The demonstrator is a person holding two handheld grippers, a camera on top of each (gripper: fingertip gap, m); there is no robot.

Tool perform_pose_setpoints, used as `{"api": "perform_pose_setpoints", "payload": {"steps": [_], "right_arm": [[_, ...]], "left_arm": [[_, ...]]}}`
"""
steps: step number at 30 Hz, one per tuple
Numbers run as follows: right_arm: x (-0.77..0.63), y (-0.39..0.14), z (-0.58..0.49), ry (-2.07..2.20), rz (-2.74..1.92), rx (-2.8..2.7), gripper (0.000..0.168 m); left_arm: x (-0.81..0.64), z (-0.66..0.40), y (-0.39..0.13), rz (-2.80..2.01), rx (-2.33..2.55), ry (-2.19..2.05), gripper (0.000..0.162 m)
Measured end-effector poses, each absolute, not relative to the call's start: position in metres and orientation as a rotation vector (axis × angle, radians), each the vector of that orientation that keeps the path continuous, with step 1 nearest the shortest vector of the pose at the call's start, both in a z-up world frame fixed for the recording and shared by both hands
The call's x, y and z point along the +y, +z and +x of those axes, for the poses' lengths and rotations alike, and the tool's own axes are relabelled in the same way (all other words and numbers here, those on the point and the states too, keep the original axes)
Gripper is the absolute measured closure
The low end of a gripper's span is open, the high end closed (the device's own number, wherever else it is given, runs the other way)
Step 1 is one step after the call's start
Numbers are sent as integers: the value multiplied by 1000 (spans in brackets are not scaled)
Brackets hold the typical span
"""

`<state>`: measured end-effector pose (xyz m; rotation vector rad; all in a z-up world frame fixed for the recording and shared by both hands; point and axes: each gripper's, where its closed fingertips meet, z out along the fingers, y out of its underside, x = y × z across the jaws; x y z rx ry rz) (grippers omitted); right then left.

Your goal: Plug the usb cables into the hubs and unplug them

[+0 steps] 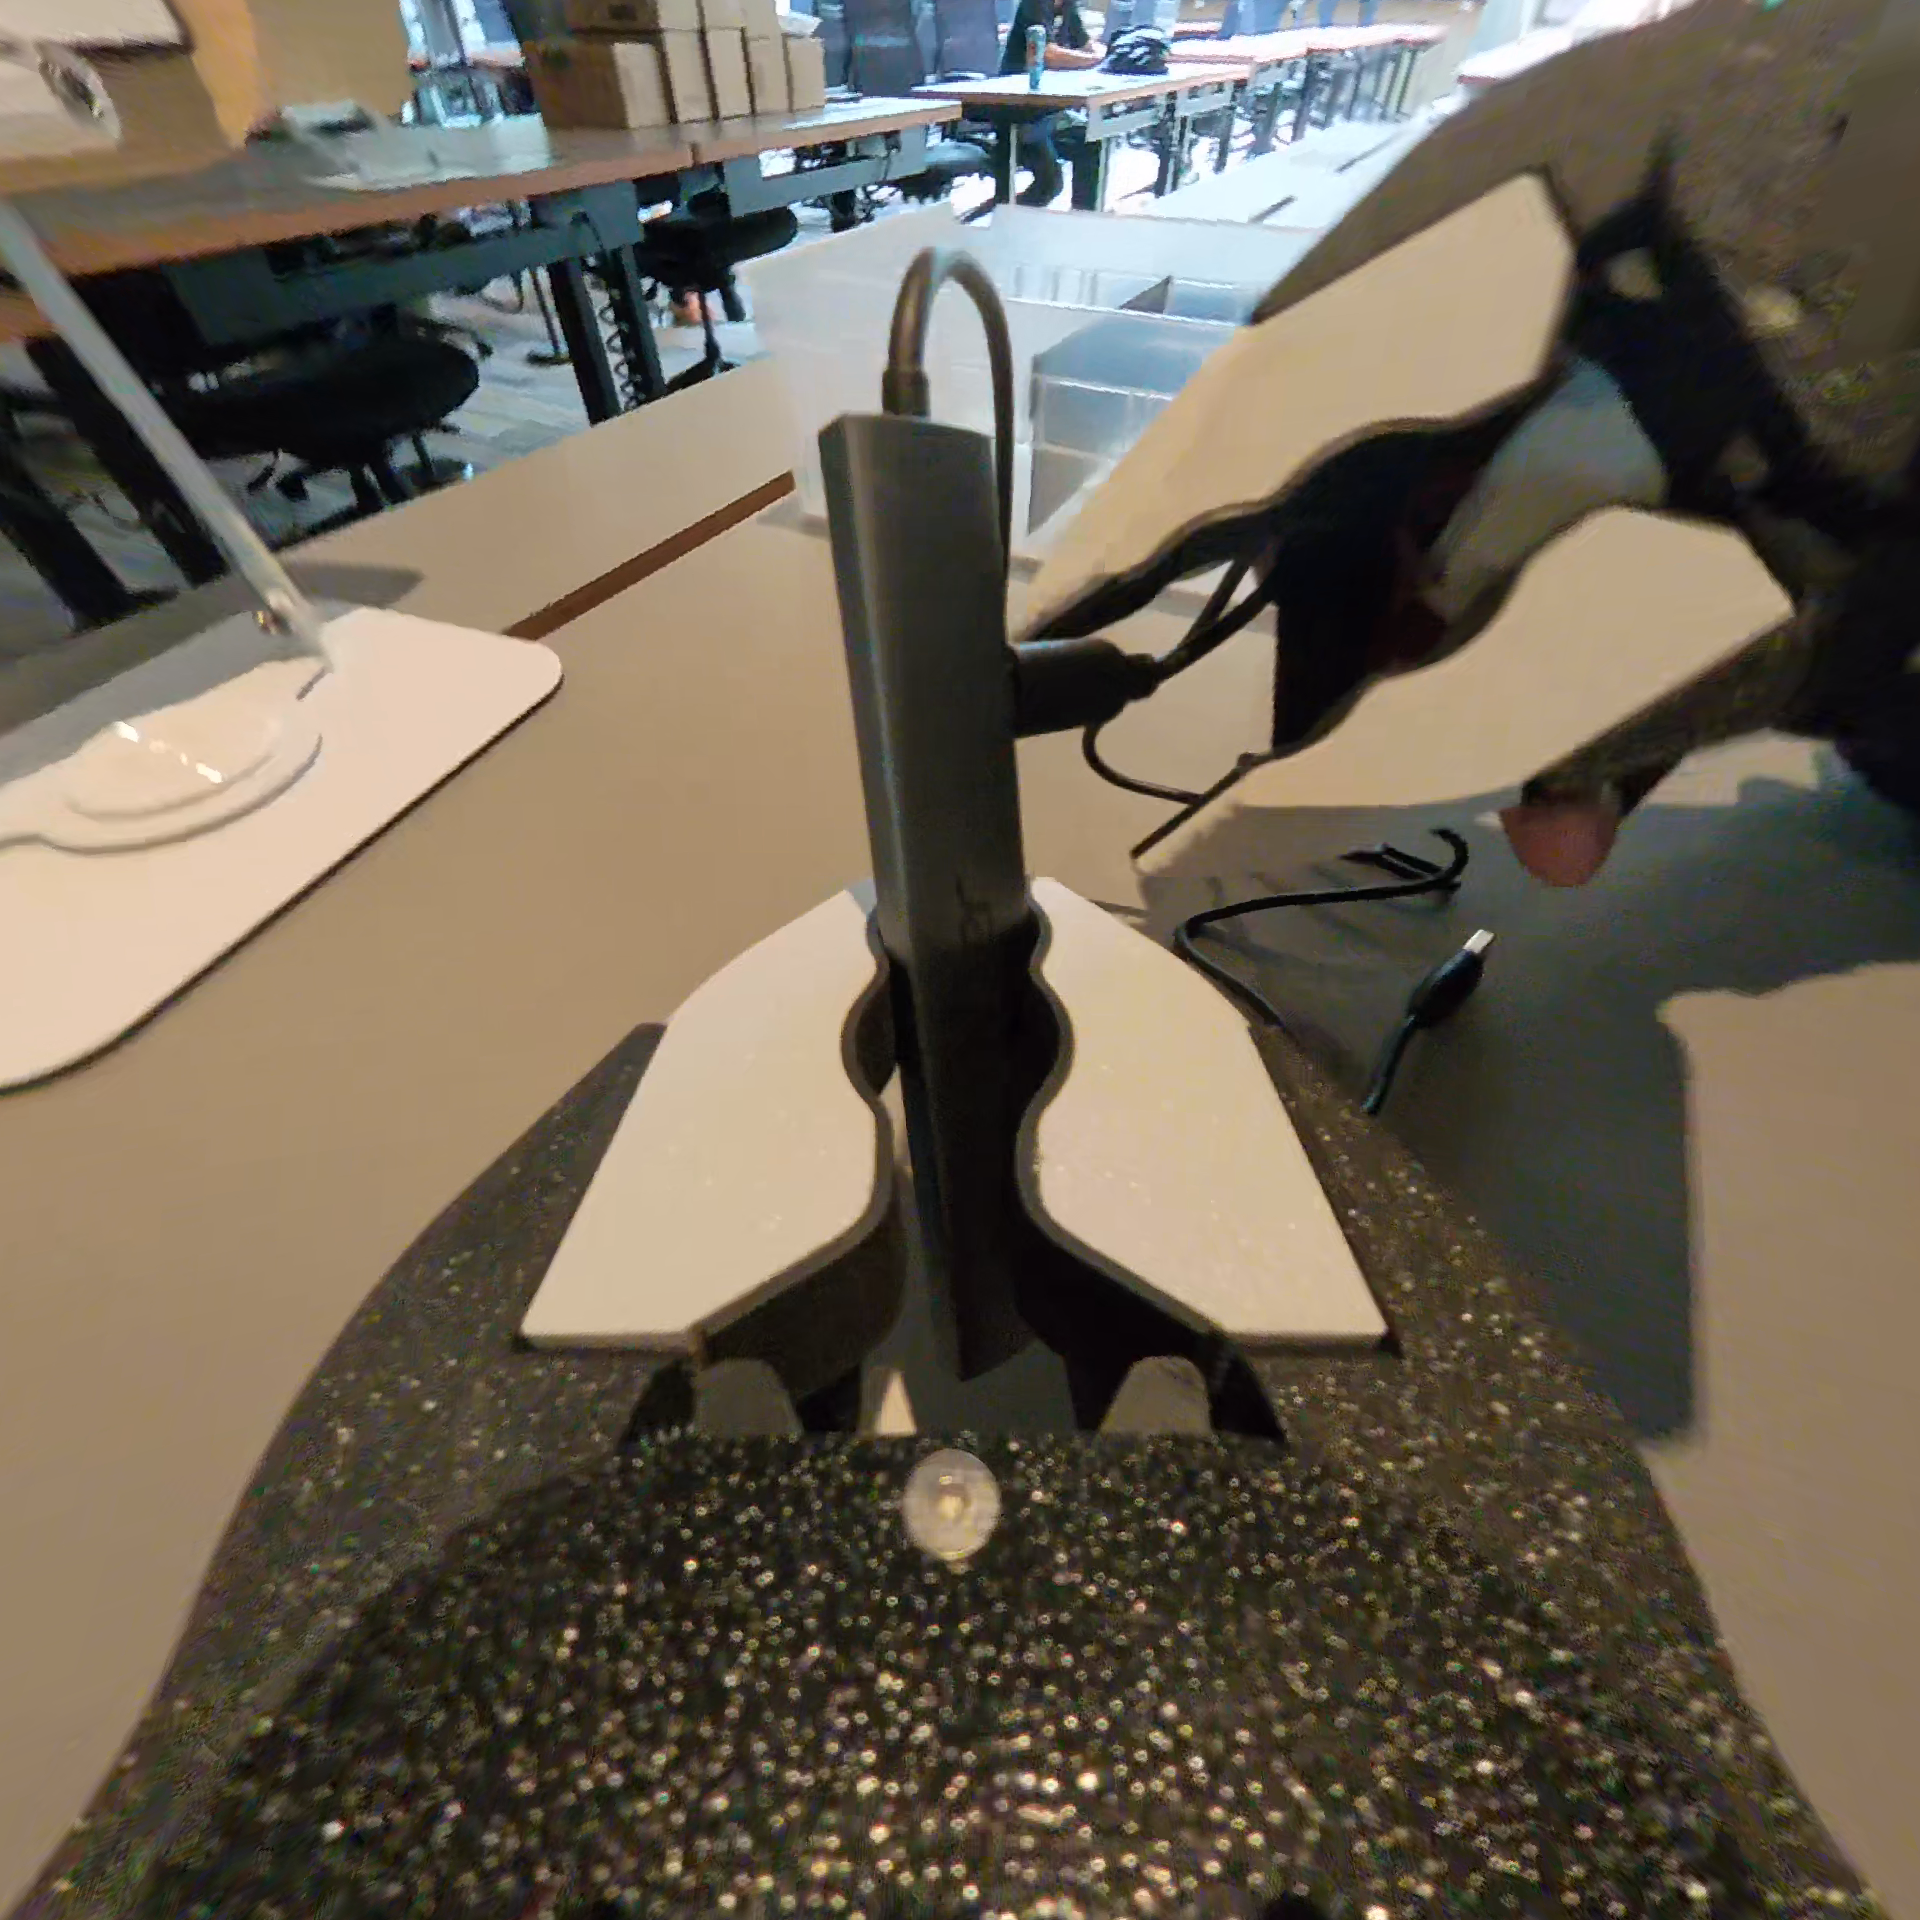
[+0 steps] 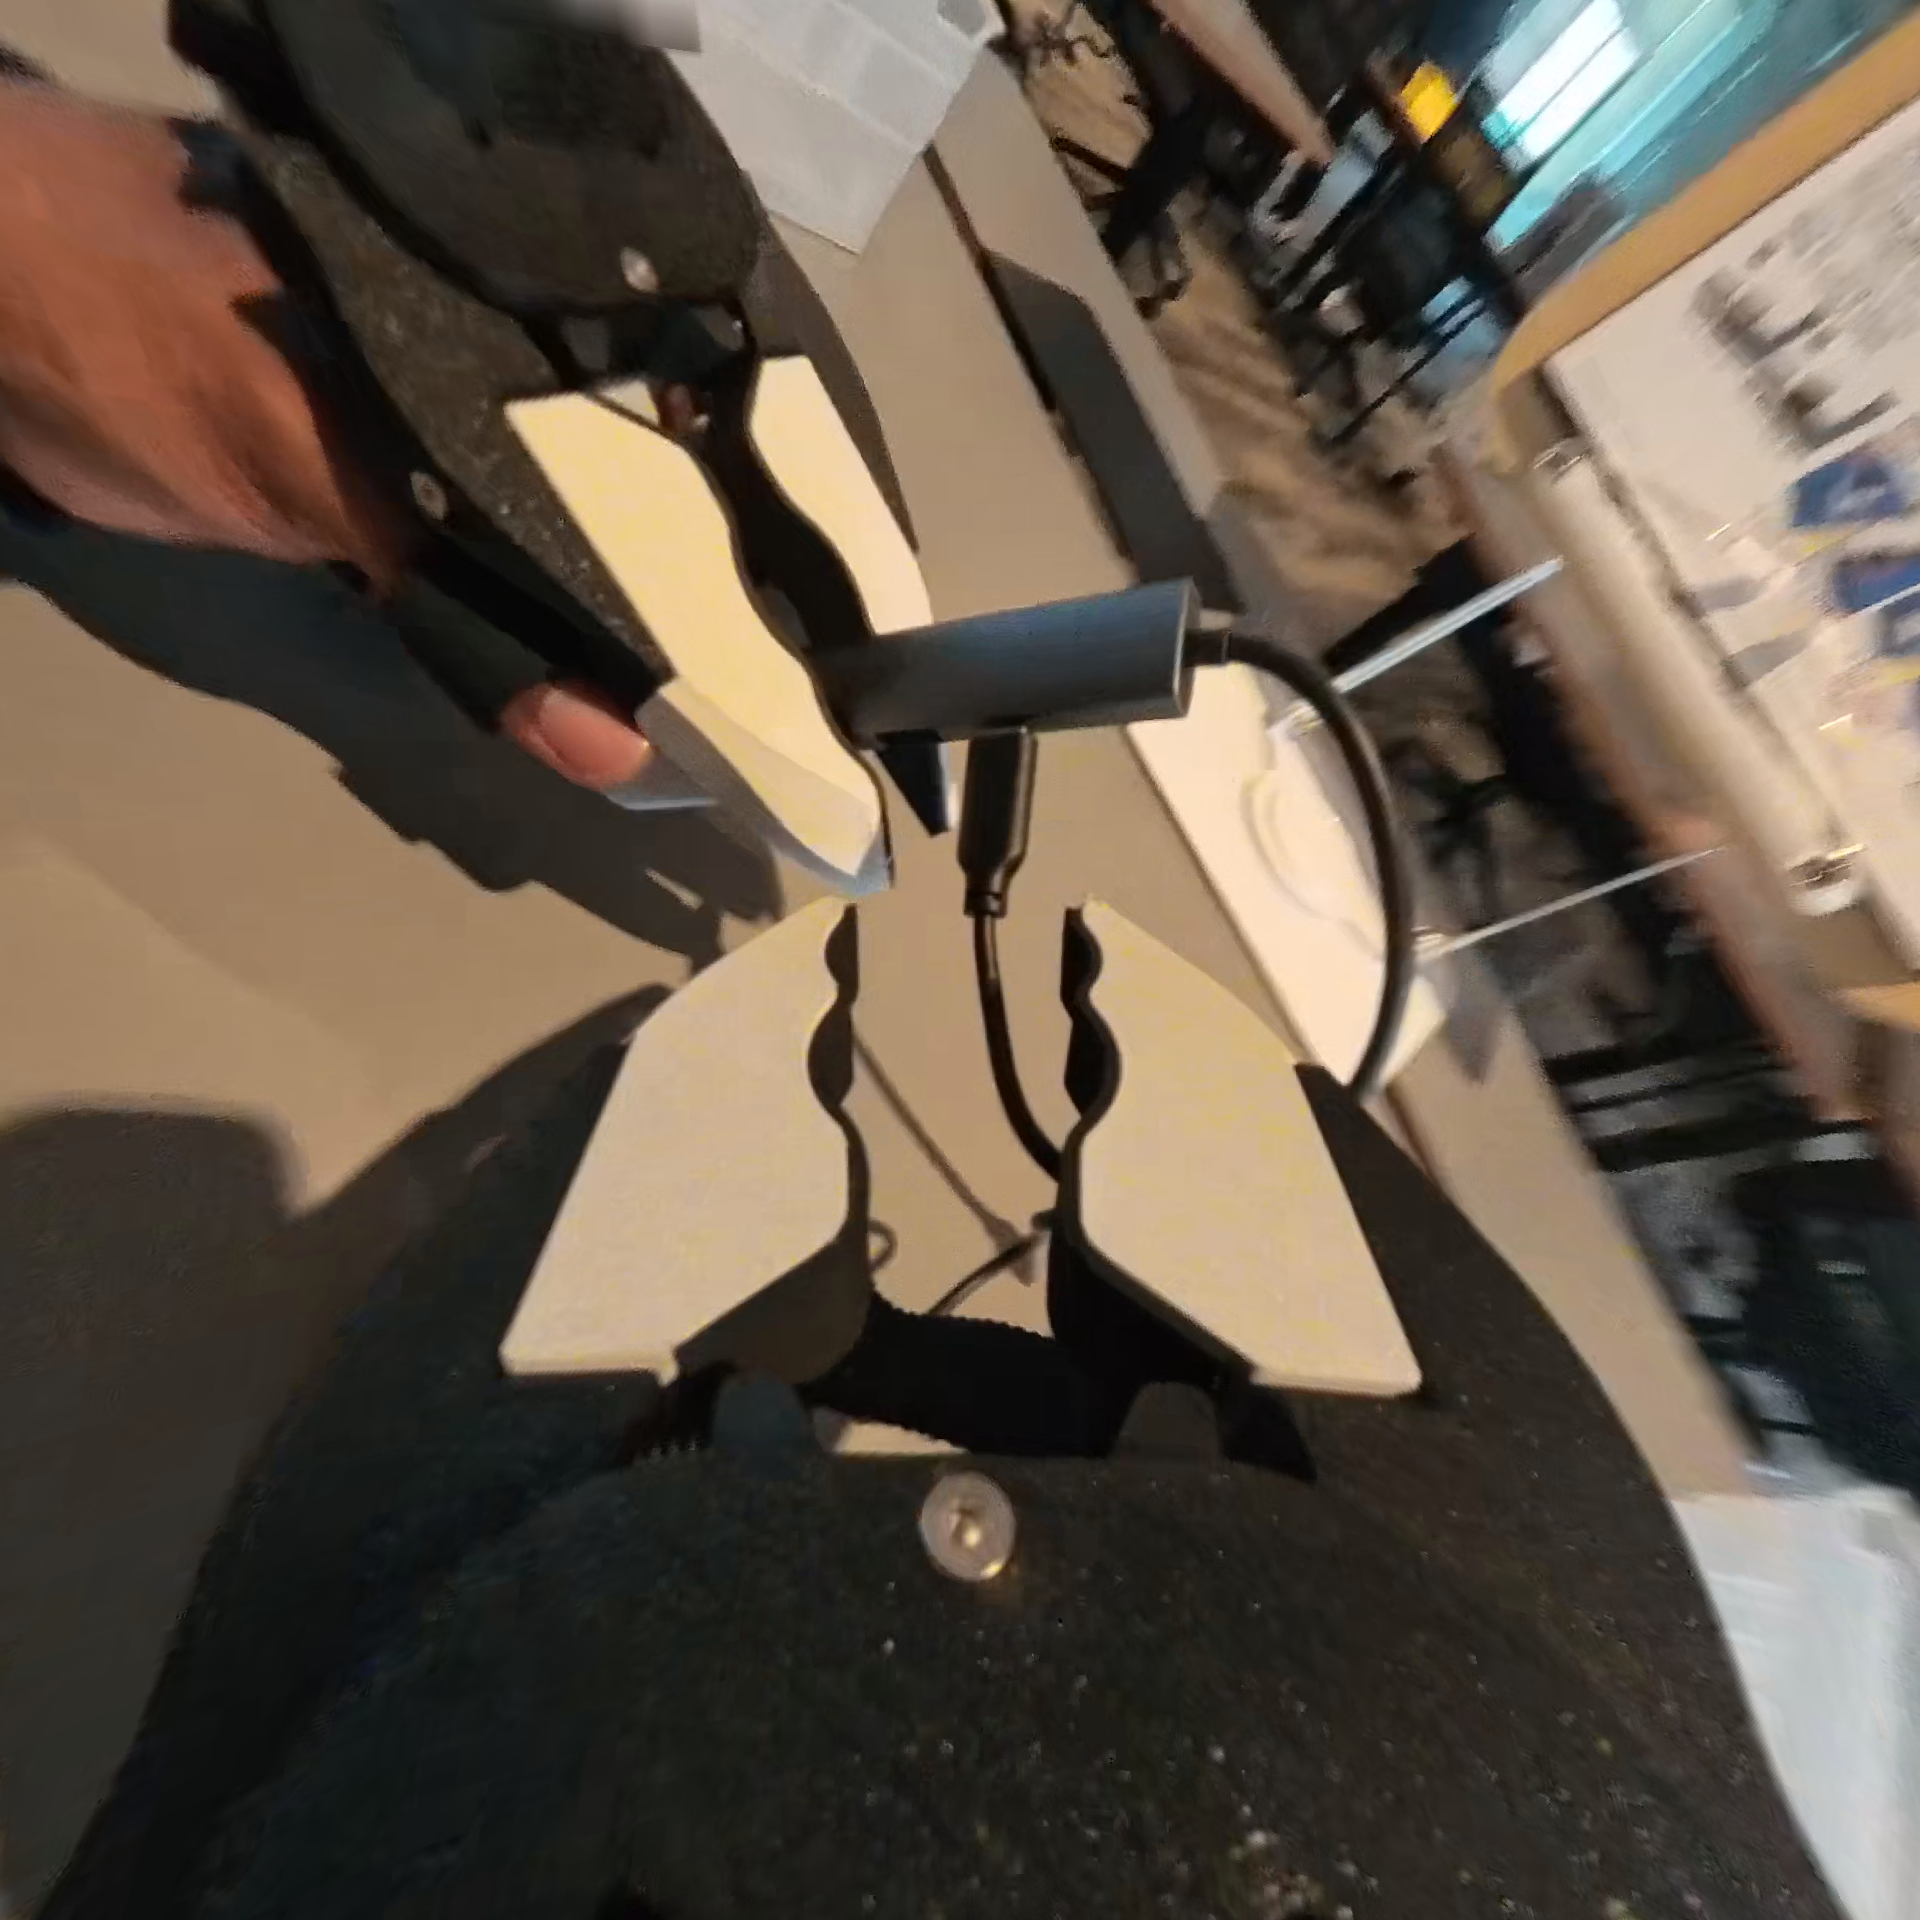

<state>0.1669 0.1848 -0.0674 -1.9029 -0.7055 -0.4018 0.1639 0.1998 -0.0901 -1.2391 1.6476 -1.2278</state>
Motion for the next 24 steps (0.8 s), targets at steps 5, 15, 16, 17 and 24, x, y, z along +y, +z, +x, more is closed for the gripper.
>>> {"api": "perform_pose_setpoints", "payload": {"steps": [5,15,16,17,24], "right_arm": [[176,-68,157,75,-1940,-545,132],[171,-77,149,270,-1933,-496,160],[171,-79,149,276,-1941,-495,160],[171,-81,151,278,-1952,-495,161],[160,-90,157,208,-1983,-639,162]], "left_arm": [[194,163,-90,-1056,1731,-1096,143],[182,162,-103,-1011,1841,-1090,142],[181,162,-105,-1019,1853,-1098,142],[179,162,-106,-1017,1873,-1112,143],[169,144,-112,-1003,2071,-1285,127]]}}
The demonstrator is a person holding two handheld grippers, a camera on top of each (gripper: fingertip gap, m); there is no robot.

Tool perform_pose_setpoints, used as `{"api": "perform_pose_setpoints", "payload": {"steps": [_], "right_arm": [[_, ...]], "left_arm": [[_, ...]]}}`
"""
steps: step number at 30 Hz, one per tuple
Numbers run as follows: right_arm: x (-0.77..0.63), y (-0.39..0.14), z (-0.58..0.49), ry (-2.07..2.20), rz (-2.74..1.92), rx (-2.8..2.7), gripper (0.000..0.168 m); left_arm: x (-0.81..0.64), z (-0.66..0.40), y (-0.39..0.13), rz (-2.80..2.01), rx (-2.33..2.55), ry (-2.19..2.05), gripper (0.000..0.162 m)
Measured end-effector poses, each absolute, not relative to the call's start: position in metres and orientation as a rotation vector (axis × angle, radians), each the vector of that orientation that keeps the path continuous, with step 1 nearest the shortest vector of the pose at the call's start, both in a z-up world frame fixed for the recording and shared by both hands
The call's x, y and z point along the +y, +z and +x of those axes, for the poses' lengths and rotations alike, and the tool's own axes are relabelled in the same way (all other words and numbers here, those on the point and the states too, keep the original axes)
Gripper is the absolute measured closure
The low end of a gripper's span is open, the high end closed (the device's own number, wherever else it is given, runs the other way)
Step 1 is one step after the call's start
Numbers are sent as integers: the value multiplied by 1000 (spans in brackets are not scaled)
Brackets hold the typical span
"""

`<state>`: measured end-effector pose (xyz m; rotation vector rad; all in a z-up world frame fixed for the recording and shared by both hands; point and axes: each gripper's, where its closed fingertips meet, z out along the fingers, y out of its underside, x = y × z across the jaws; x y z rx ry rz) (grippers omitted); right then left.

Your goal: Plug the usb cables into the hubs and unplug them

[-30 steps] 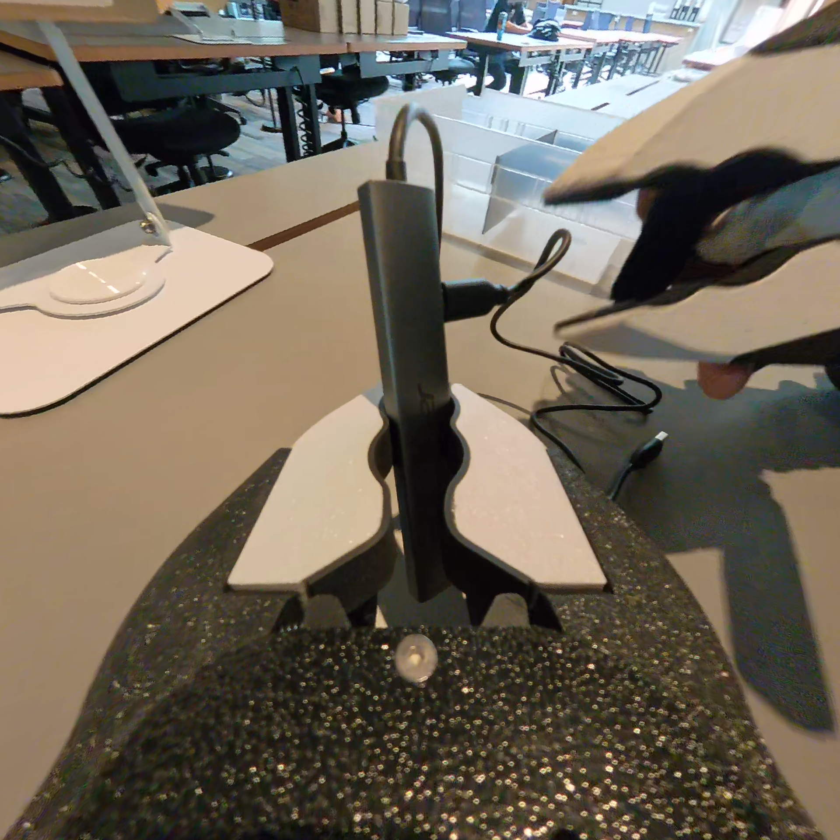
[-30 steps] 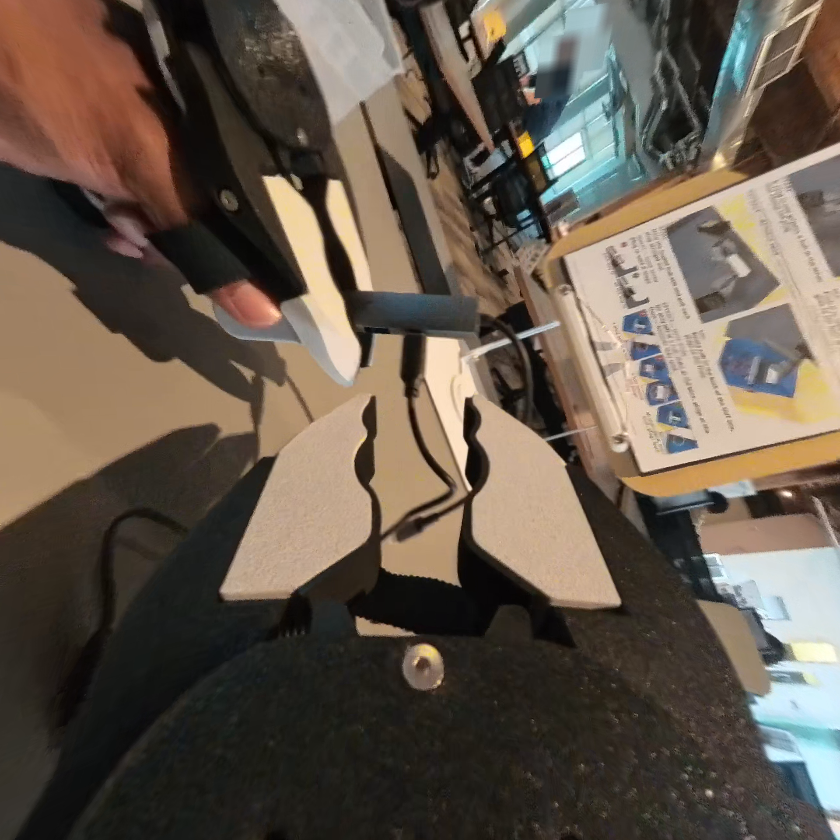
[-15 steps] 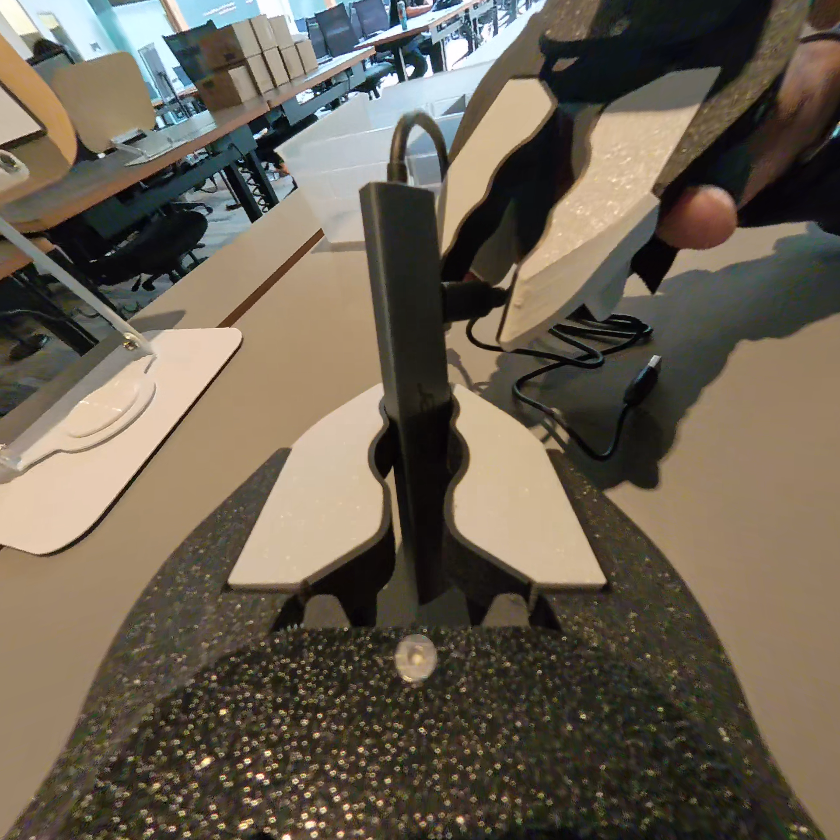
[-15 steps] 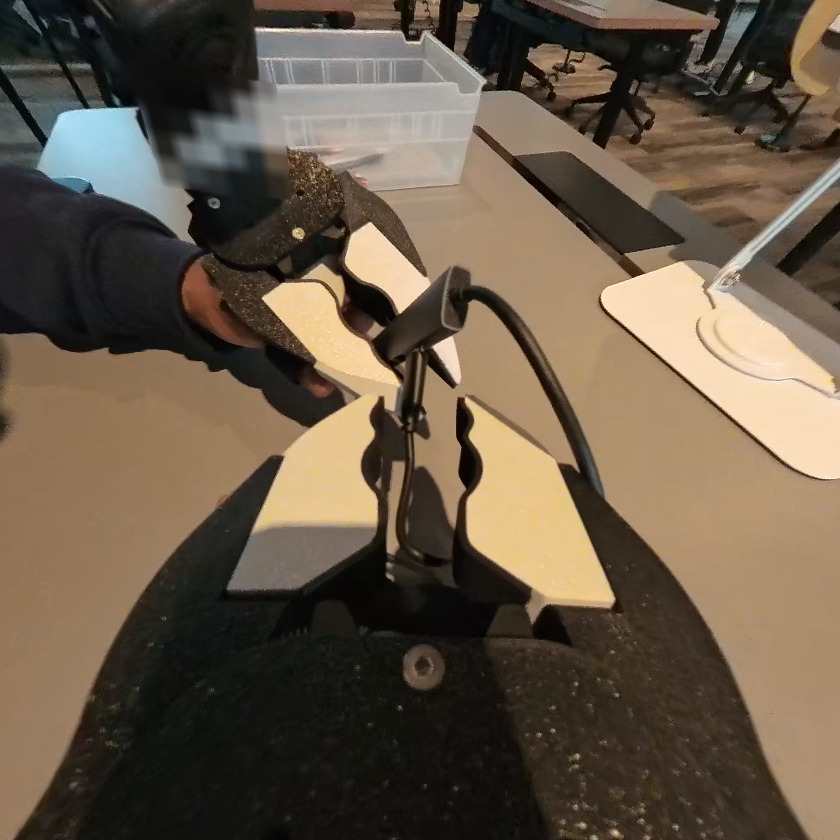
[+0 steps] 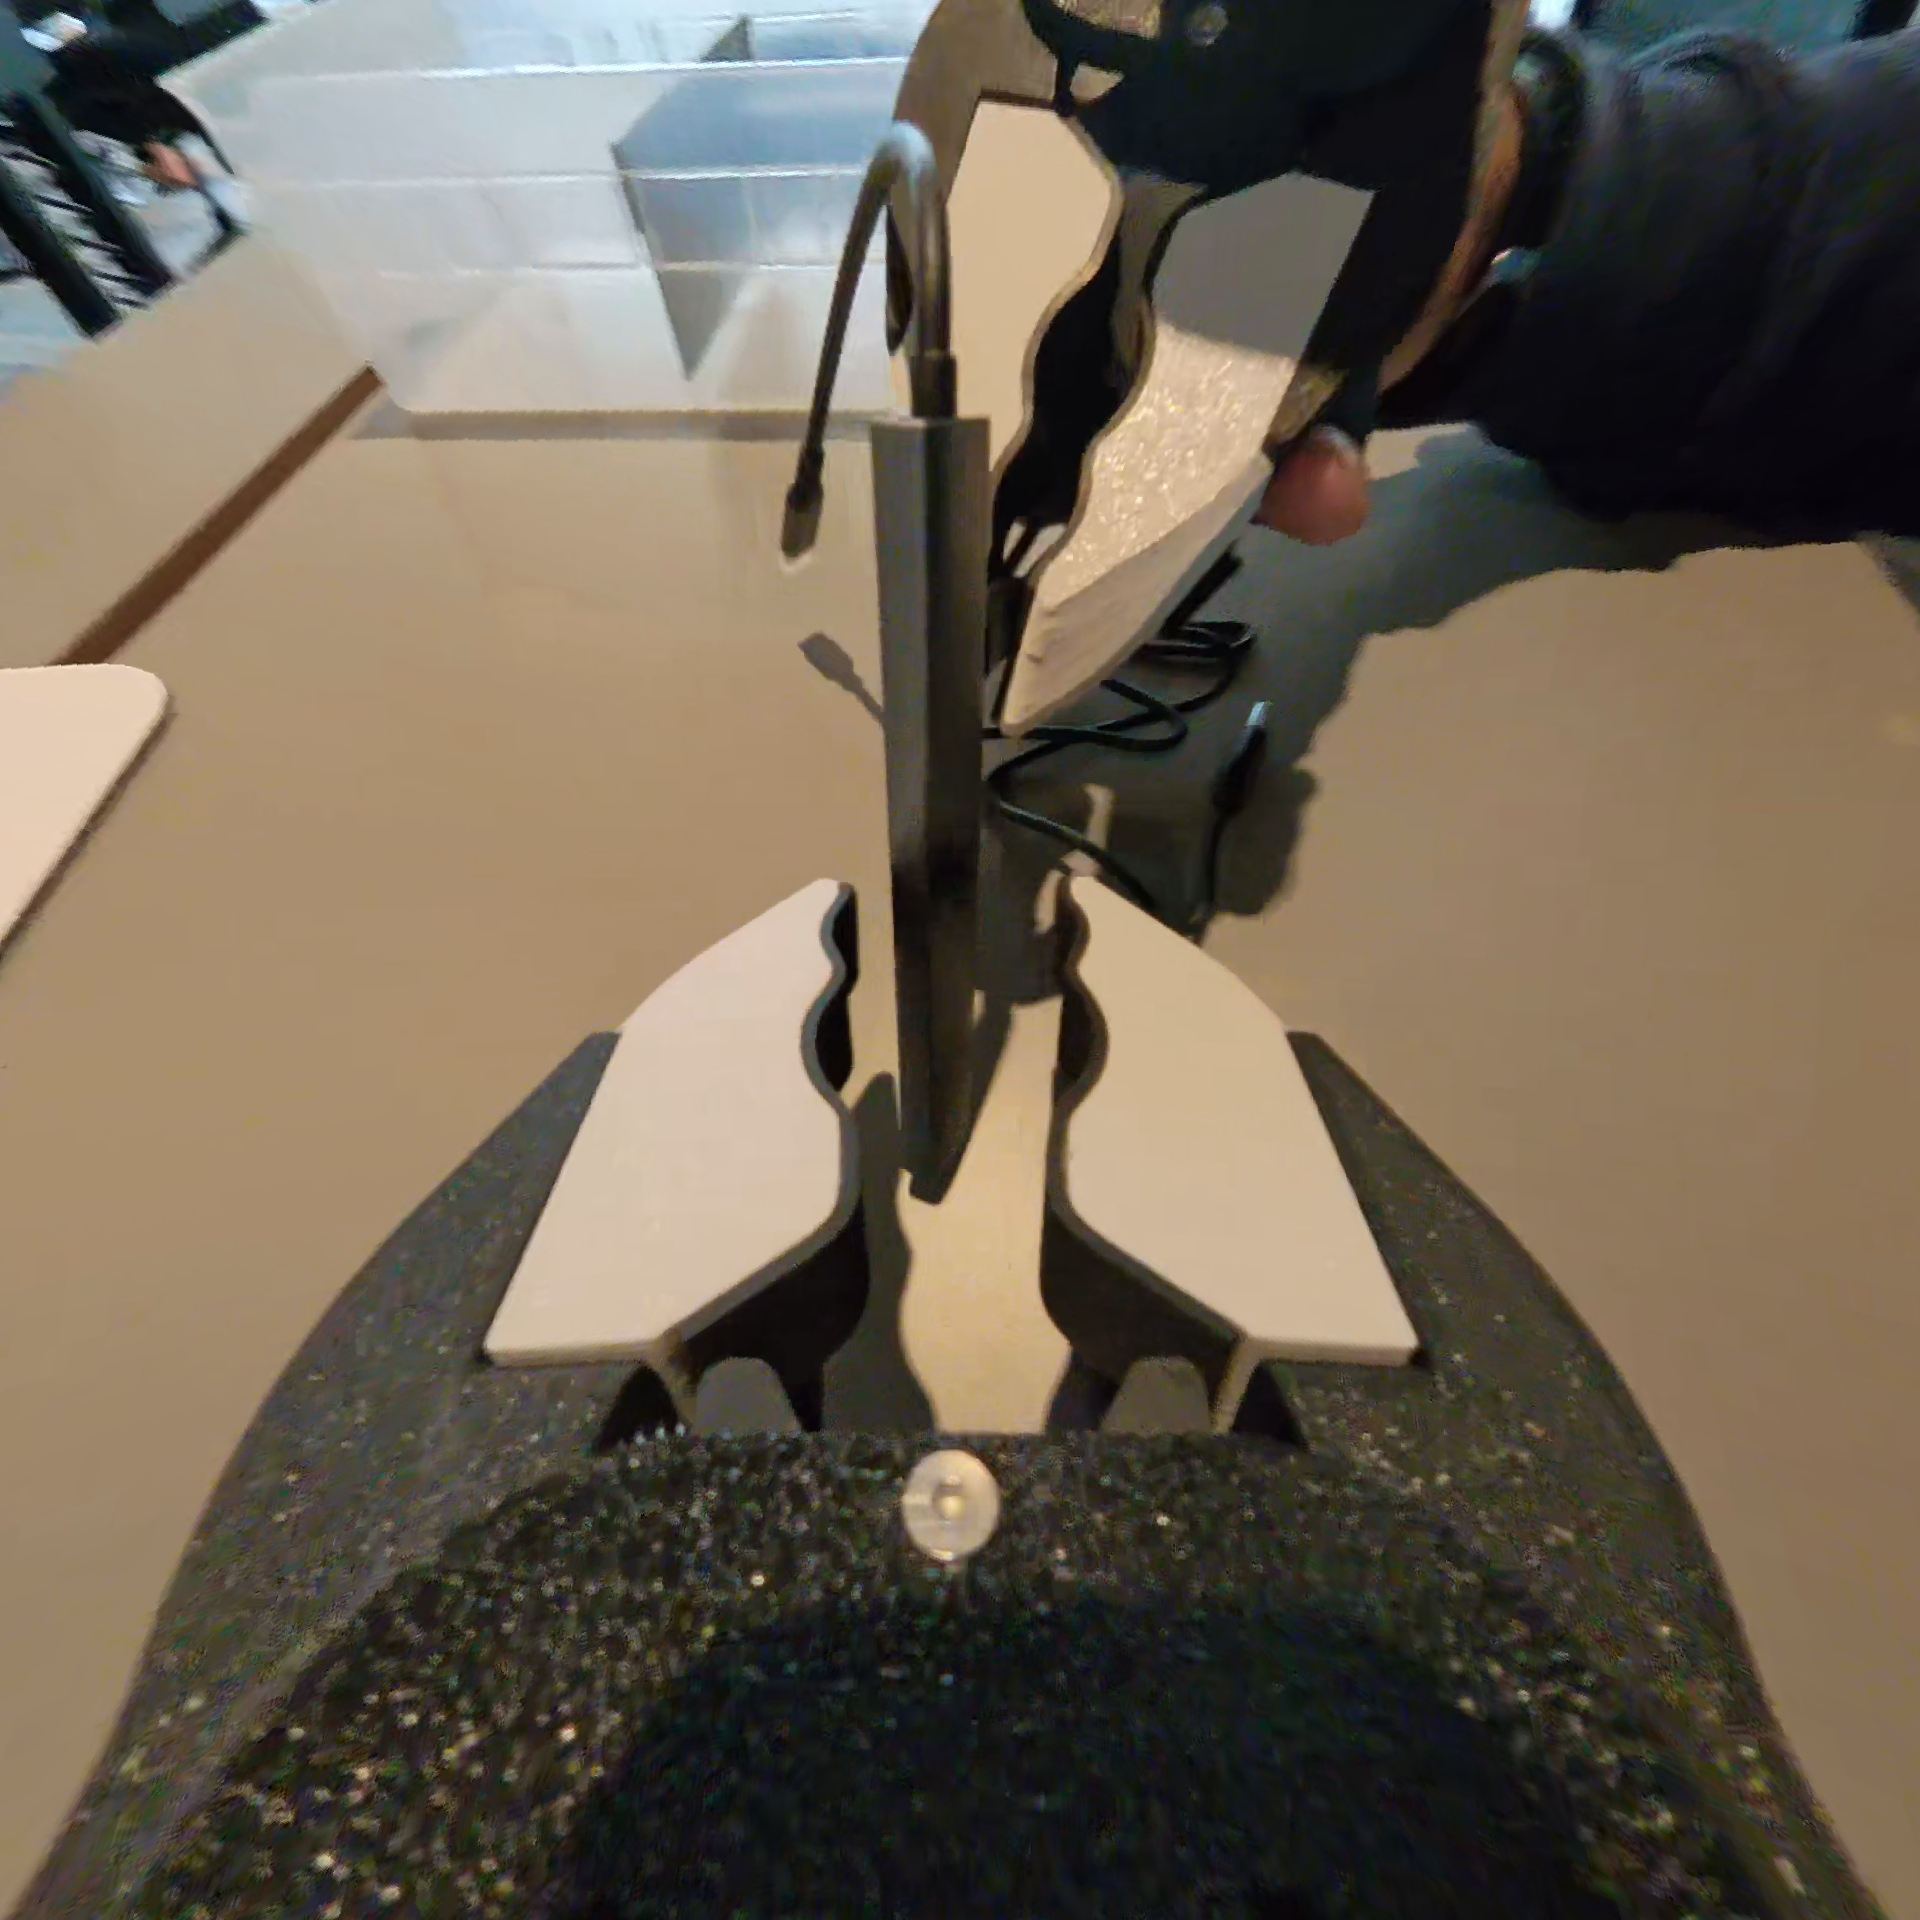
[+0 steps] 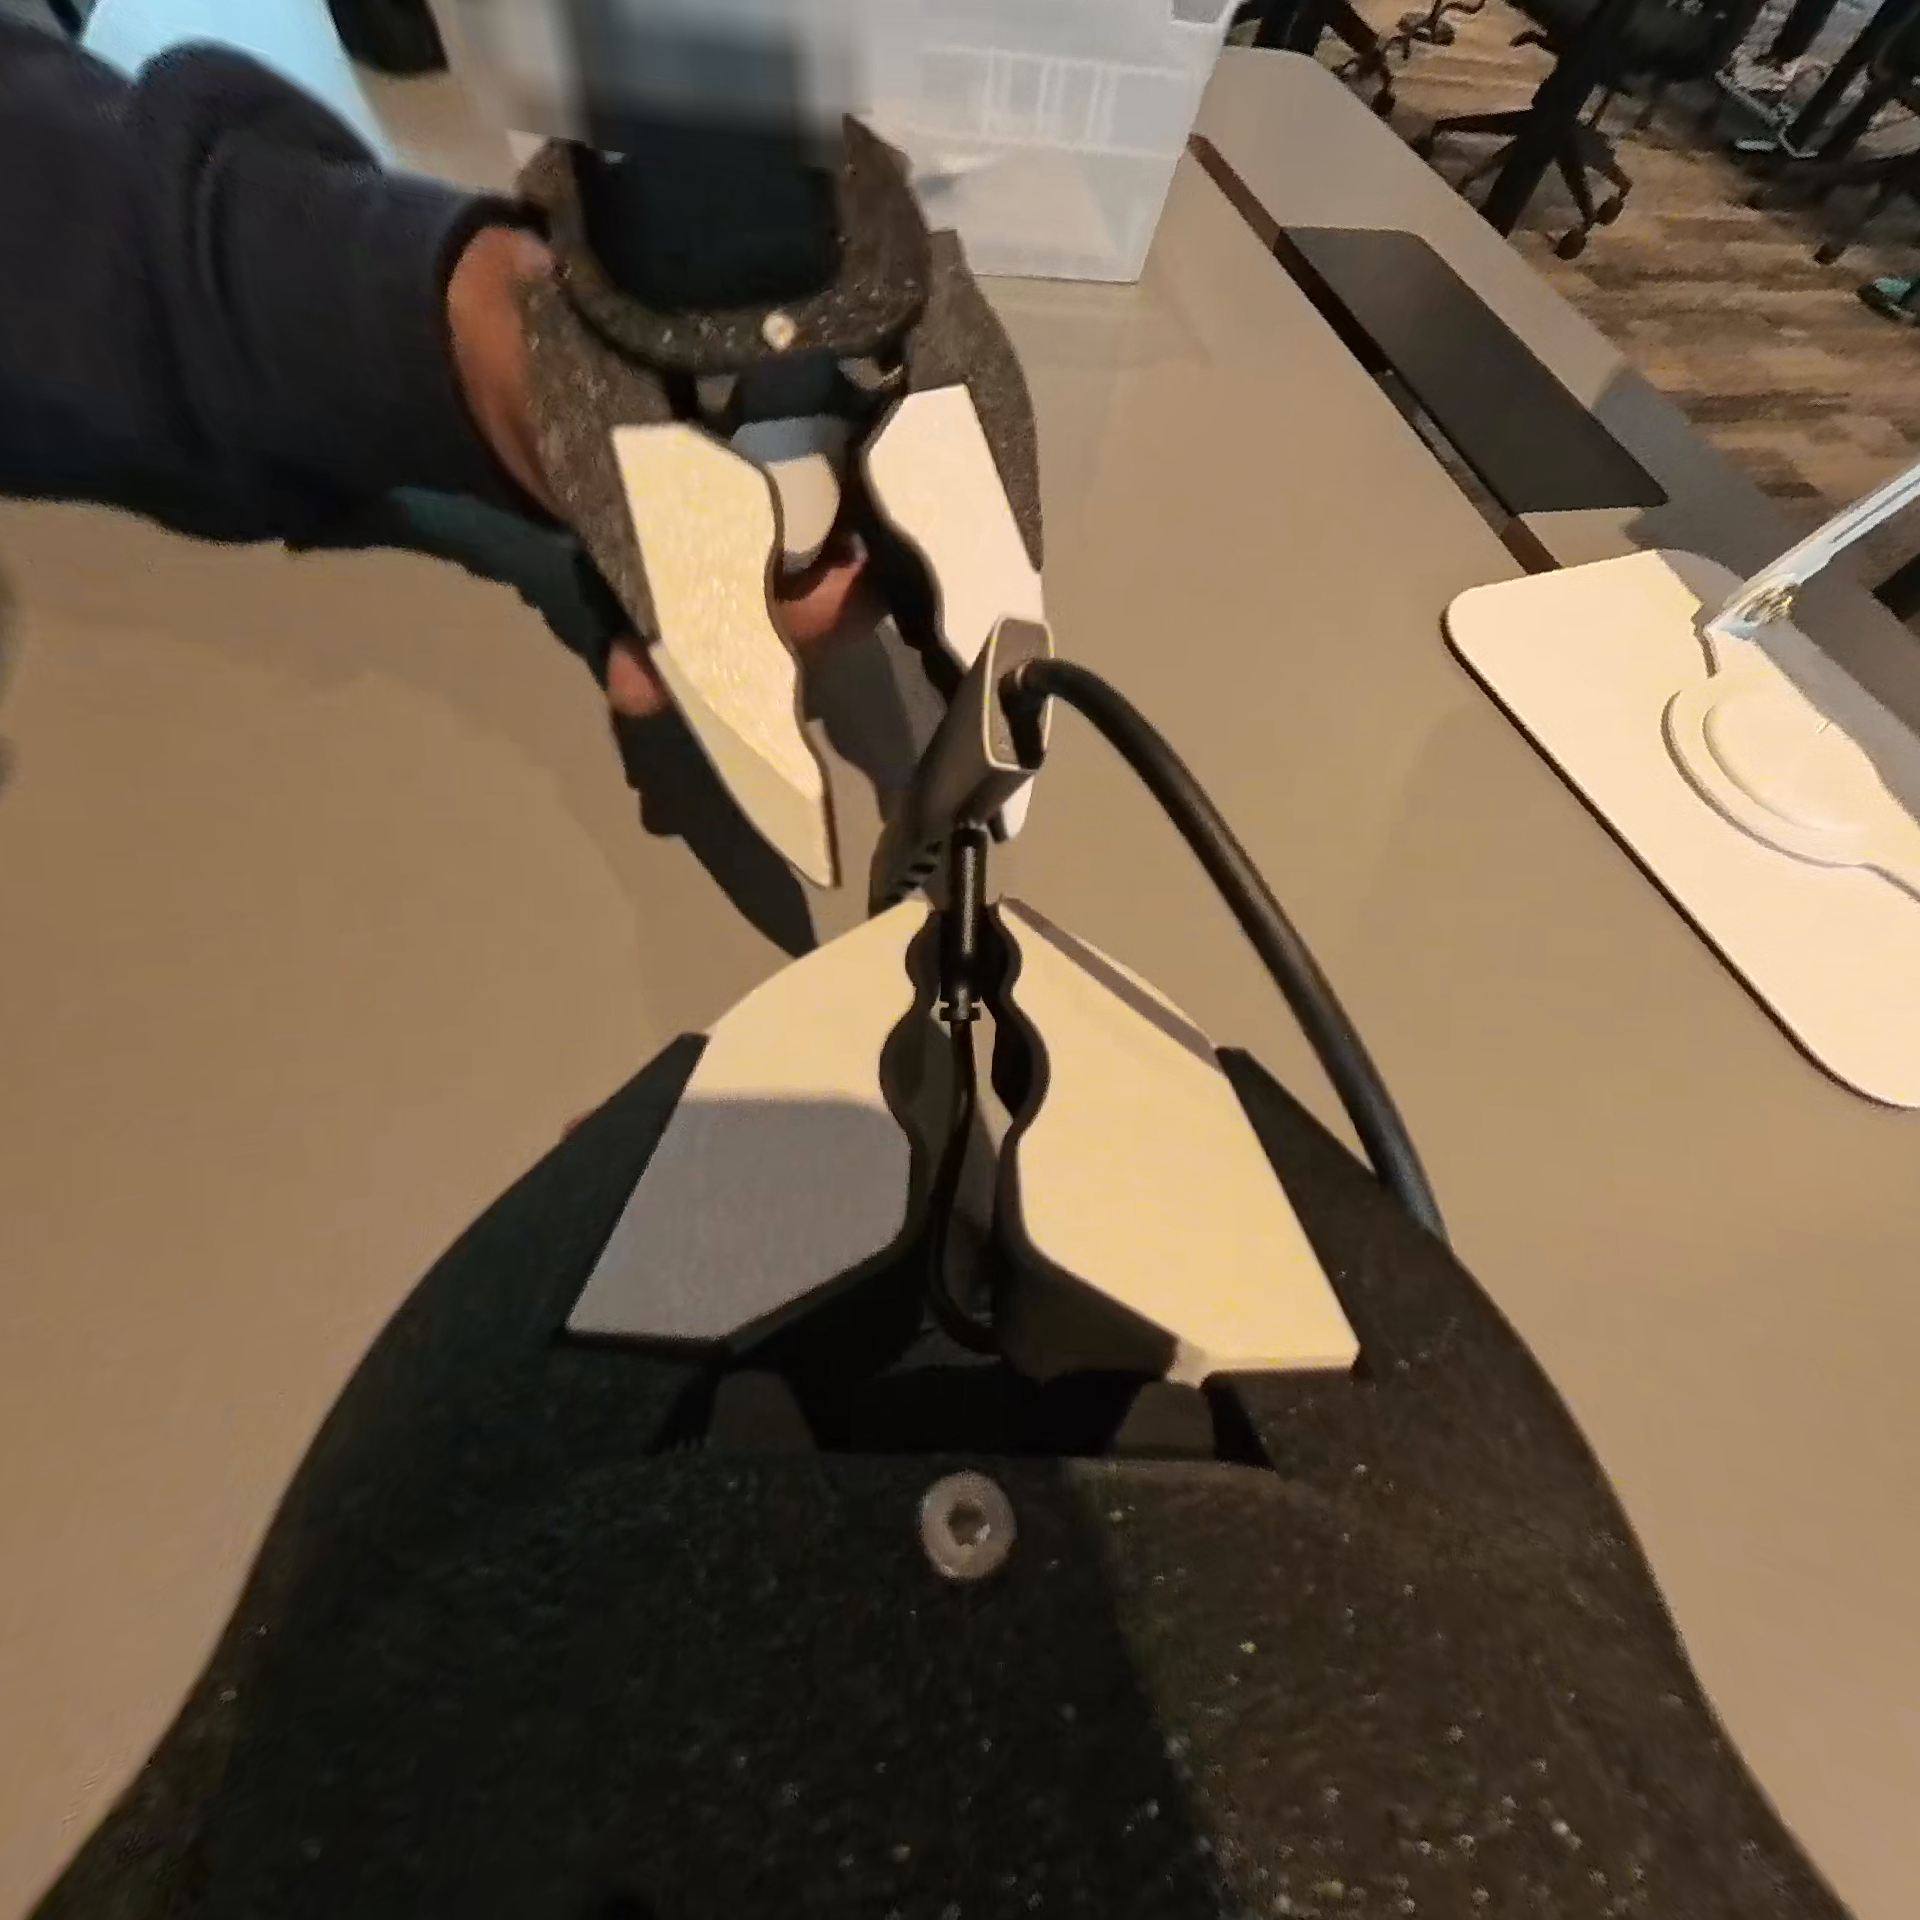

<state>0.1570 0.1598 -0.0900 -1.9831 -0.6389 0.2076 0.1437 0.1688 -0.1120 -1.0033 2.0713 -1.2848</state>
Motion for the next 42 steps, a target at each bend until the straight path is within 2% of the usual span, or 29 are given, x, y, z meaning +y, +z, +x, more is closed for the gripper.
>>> {"api": "perform_pose_setpoints", "payload": {"steps": [2,6,14,18,24,30,37,42], "right_arm": [[156,-90,156,191,-1971,-692,162],[150,-91,148,191,-1945,-781,162],[147,-93,140,190,-1938,-842,163],[148,-89,138,184,-1932,-825,162],[151,-74,139,351,-1931,-656,162],[142,-82,157,219,-2024,-734,162],[139,-66,180,194,-1966,-661,162],[123,-90,190,40,-2080,-855,162]], "left_arm": [[166,140,-108,-1022,2077,-1377,121],[158,138,-110,-992,2106,-1401,121],[145,134,-107,-855,2117,-1392,152],[145,133,-101,-871,2093,-1458,152],[145,134,-79,-1057,1957,-1797,153],[153,131,-60,-1092,1812,-2028,152],[188,138,-62,-1138,1727,-1858,153],[199,146,-71,-1174,1690,-1728,153]]}}
